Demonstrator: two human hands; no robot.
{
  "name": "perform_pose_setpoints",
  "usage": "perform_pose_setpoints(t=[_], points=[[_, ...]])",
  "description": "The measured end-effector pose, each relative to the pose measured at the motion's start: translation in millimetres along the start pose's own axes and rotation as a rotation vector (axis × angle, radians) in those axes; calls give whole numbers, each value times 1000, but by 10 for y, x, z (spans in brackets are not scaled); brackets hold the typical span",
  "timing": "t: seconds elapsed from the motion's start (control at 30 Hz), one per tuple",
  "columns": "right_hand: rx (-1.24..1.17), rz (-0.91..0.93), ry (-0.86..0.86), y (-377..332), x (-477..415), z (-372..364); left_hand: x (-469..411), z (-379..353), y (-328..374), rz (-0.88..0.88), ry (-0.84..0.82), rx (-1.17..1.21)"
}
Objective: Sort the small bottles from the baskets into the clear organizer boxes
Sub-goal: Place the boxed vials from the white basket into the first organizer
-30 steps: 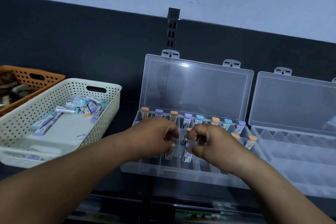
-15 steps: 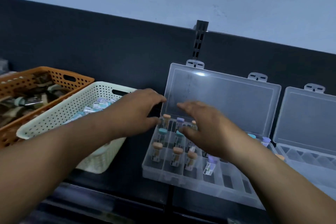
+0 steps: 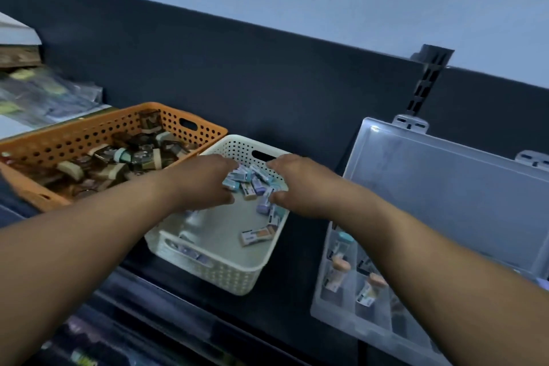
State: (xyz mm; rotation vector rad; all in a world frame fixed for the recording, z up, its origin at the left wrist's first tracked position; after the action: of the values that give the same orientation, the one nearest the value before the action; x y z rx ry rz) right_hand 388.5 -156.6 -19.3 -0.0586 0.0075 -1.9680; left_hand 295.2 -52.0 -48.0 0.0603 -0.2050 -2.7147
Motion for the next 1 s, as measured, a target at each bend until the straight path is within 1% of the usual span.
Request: perform_pose_setpoints(t=[0.17,0.27,0.37,0.53,0.67,0.73,0.83,0.93,1.0], points=[[97,-44,-148,-87,-389,-290,-196,-112,-71,-18,-50,-37],[167,-68,-219,-113,-506,-380,-300,-213,-63,-41,-121,-104],[213,-72,-276,-131,-549,-433,-352,-240,-42,-82,-121,-190],[225,-67,-274,-149,-556,-439,-389,-250,-29,-107,-90,-242],[232,-67,-235,-145,-581,-445,-369,-258,-44,-96,-98,-185],[187,-75,-208,-124,-583,-433,-347,-213,-45,-83,-67,-112],[21,-80,-141,-81,-532,-286,-302,-49,-51,-29,27,87],[-215,-63,-81,10,-418,-76,-223,108,-43,37,113,455],[-488,-89,-98,120,-312,-10,-162,175,14,62,125,747]])
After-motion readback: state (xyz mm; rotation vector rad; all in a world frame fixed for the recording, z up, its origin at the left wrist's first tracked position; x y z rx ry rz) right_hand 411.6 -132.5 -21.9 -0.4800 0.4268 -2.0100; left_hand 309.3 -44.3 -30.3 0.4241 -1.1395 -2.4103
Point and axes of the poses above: each hand's wrist, its own x-axis away from the middle knuckle, its own z-axis out of the back of the hand, y = z × x, the point moved 7 cm from there along -x, towards the middle knuckle, and after that the axes turned 6 degrees about -z, right-handed, at the moved point
